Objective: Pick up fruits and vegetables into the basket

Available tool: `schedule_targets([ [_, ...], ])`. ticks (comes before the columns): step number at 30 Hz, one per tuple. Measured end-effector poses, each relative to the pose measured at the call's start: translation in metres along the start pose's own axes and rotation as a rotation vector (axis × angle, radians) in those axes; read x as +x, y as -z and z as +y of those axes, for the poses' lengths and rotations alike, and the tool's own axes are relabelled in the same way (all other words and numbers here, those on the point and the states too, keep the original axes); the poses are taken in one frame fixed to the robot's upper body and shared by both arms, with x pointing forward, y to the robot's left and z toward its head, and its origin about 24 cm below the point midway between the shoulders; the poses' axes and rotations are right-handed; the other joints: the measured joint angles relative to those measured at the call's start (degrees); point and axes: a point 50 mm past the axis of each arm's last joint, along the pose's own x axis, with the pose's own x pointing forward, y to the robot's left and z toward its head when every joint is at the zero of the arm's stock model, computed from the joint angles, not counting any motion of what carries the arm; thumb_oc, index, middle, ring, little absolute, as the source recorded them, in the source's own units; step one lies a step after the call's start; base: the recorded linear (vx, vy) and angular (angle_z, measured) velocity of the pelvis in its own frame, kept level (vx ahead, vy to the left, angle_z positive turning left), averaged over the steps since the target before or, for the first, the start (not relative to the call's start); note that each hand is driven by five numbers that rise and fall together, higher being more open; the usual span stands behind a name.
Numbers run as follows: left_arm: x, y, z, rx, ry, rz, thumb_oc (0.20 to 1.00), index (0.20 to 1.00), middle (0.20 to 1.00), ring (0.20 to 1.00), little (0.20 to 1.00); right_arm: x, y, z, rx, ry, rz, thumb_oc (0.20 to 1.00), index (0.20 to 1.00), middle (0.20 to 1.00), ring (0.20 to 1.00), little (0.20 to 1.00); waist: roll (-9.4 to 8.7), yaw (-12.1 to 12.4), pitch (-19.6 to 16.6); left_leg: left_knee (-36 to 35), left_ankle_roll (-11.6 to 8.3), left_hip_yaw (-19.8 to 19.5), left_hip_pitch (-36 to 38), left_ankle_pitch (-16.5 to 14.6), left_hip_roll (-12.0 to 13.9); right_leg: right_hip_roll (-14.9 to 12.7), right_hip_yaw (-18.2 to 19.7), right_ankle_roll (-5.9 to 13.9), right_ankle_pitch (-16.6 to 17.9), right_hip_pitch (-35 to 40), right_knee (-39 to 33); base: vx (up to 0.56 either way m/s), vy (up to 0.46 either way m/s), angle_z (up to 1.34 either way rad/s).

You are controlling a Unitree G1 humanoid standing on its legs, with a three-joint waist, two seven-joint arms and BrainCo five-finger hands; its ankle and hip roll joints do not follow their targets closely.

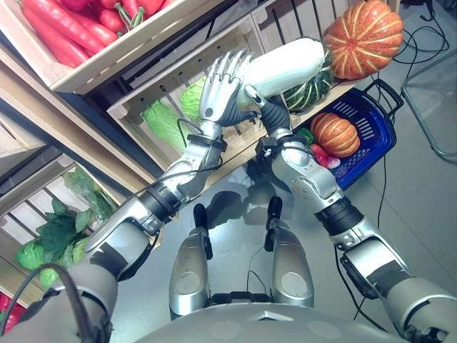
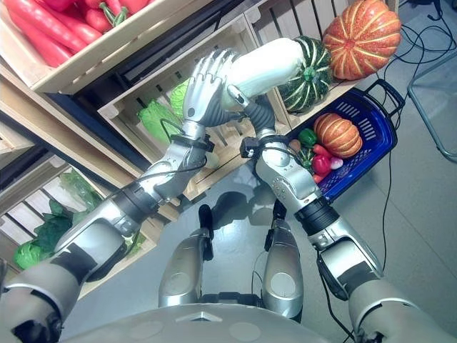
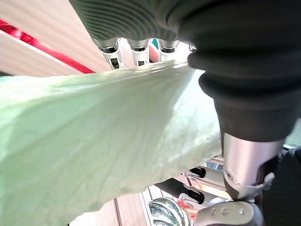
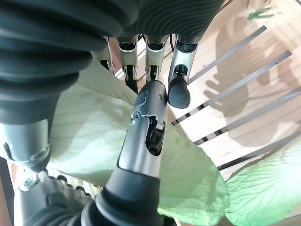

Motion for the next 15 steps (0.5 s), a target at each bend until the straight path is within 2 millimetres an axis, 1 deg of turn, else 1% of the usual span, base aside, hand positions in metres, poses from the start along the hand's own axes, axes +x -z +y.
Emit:
schedule_targets([
  [3,-0.004,0.004,-0.007,-0.032,-0.010,0.039,1.000,1.000,1.000,1.000,1.000,-0.001,0.002,-0.003,-0.029,0.000,-0.001,0.200,0.200,0.200,0.200,0.200,0.01,0.1,0.0,0.0,0.04,0.0,0.0,0.0,0.0,0.0,0.1,0.00,0.0,0.0,0.0,0.00,0.000,0.00],
  [5,-0.008,0.012,-0.011,-0.039,0.001,0.086,1.000,1.000,1.000,1.000,1.000,-0.003,0.004,-0.005,-0.051,0.000,-0.002,0.200,0.200,0.200,0.200,0.200,0.06,0.0,0.0,0.0,0.05,0.1,0.0,0.0,0.0,0.0,0.1,0.00,0.0,-0.1,0.0,0.00,0.000,0.00],
  [6,-0.013,0.024,-0.016,-0.024,0.021,0.137,1.000,1.000,1.000,1.000,1.000,-0.003,0.004,-0.006,-0.064,0.002,-0.007,0.200,0.200,0.200,0.200,0.200,0.20,-0.2,0.1,0.0,0.05,0.1,0.0,0.0,0.0,0.0,0.1,0.00,0.0,-0.1,0.0,0.00,0.000,0.00],
  [7,-0.024,0.041,-0.022,-0.006,0.052,0.222,1.000,1.000,1.000,1.000,1.000,-0.003,0.001,-0.009,-0.101,0.005,-0.026,0.200,0.200,0.200,0.200,0.200,0.44,-0.4,0.2,0.0,0.05,0.2,0.0,0.0,0.0,0.0,0.2,0.00,0.0,-0.1,0.0,0.00,0.000,0.00],
  [8,-0.028,0.047,-0.025,0.001,0.065,0.246,1.000,1.000,1.000,1.000,1.000,-0.003,-0.001,-0.010,-0.103,0.002,-0.035,0.200,0.200,0.200,0.200,0.200,0.49,-0.6,0.3,0.0,0.05,0.2,0.0,0.0,0.0,0.0,0.2,0.00,0.0,-0.2,0.0,-0.02,0.012,-0.03],
  [10,-0.059,0.072,-0.037,0.024,0.140,0.373,1.000,1.000,1.000,1.000,1.000,-0.004,-0.013,-0.009,-0.112,-0.013,-0.091,0.200,0.200,0.200,0.200,0.200,0.57,-1.1,0.3,-0.2,0.05,0.3,0.0,0.0,0.0,0.0,0.3,0.00,0.0,-0.3,0.0,-0.01,0.007,-0.02],
  [11,-0.072,0.080,-0.043,0.034,0.176,0.418,1.000,1.000,1.000,1.000,1.000,-0.004,-0.020,-0.009,-0.110,-0.017,-0.124,0.200,0.200,0.200,0.200,0.200,0.58,-1.2,0.3,-0.2,0.05,0.3,0.0,0.0,0.0,0.0,0.3,0.01,0.0,-0.4,0.0,0.00,0.000,0.00],
  [13,-0.096,0.090,-0.052,0.040,0.244,0.488,1.000,1.000,1.000,1.000,1.000,-0.006,-0.037,-0.009,-0.095,-0.034,-0.211,0.200,0.200,0.200,0.200,0.200,0.67,-1.2,0.4,-0.2,0.05,0.3,-0.1,0.0,0.0,0.0,0.3,0.01,0.0,-0.6,0.0,0.00,0.000,0.00],
  [15,-0.114,0.095,-0.057,0.030,0.283,0.533,1.000,1.000,1.000,1.000,1.000,-0.007,-0.054,-0.006,-0.109,-0.049,-0.294,0.200,0.200,0.200,0.200,0.200,0.77,-1.2,0.4,-0.2,0.05,0.4,-0.3,0.0,0.0,0.0,0.4,0.01,0.0,-0.9,0.1,0.00,0.000,0.00],
])
